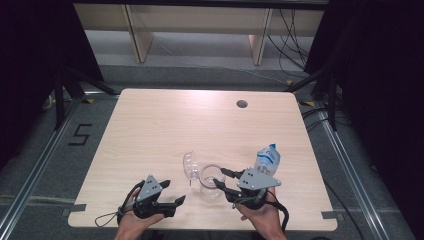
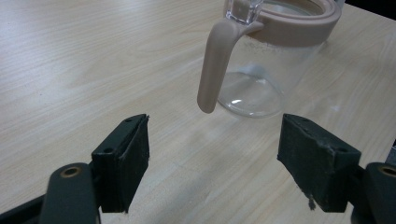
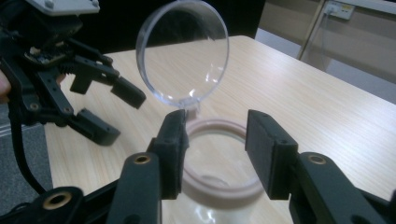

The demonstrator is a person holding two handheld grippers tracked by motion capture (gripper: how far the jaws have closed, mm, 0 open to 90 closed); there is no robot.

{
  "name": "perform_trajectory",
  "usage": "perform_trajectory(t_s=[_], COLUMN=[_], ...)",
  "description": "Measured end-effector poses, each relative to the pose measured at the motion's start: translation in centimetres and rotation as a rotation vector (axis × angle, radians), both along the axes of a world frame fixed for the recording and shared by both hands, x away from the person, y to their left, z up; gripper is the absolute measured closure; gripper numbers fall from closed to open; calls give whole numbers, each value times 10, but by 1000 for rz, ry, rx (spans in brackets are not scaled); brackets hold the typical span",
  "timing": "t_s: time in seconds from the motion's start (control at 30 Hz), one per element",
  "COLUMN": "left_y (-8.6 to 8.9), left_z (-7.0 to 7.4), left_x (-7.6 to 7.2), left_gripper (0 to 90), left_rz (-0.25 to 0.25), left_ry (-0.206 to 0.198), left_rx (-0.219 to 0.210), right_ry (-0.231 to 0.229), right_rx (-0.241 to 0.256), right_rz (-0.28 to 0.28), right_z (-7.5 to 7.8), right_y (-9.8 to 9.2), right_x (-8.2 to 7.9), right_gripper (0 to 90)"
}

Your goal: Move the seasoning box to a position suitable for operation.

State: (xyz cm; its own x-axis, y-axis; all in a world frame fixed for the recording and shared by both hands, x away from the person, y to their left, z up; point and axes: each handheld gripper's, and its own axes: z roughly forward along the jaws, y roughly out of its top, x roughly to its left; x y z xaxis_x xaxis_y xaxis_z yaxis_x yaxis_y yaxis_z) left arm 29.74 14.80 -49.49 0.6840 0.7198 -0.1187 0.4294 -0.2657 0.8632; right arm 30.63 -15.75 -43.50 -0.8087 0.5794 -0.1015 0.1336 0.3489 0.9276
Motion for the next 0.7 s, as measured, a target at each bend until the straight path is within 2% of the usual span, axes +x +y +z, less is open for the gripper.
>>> perform_trajectory(t_s=[0.07,0.1,0.13,0.17,0.2,0.27,0.37,0.4,0.47,0.53,0.57,0.63,0.67,0.7], left_y=[1,0,0,0,1,1,2,2,2,2,2,2,2,2], left_z=[0,0,0,0,1,0,1,1,1,1,1,1,1,0], left_x=[0,0,0,0,0,0,0,-1,-1,-1,-2,-2,-2,-2], left_gripper=[247,247,247,247,247,246,246,246,246,246,246,246,246,245], left_rz=[-7,-3,-1,0,-2,3,-2,0,2,-1,4,6,5,4], left_ry=[-8,-8,-9,-10,-10,-2,-9,-9,-8,-9,-8,-6,-6,-6], left_rx=[9,-1,3,0,16,-5,4,7,5,6,9,8,9,11], right_ry=[11,21,-6,22,23,22,43,65,40,65,50,63,75,46], right_rx=[2,2,-12,10,0,4,-1,4,3,12,11,15,24,18], right_rz=[-3,-16,-7,-13,-27,-35,-36,-55,-52,-61,-68,-67,-87,-83], right_z=[-1,-2,-2,-4,-5,-8,-9,-10,-11,-12,-12,-13,-13,-14], right_y=[-5,-8,-10,-11,-13,-16,-22,-23,-27,-29,-32,-34,-35,-37], right_x=[-1,-3,-2,-4,-5,-6,-9,-11,-11,-13,-14,-15,-18,-17], right_gripper=[555,549,540,533,525,515,506,501,494,489,487,475,469,465])
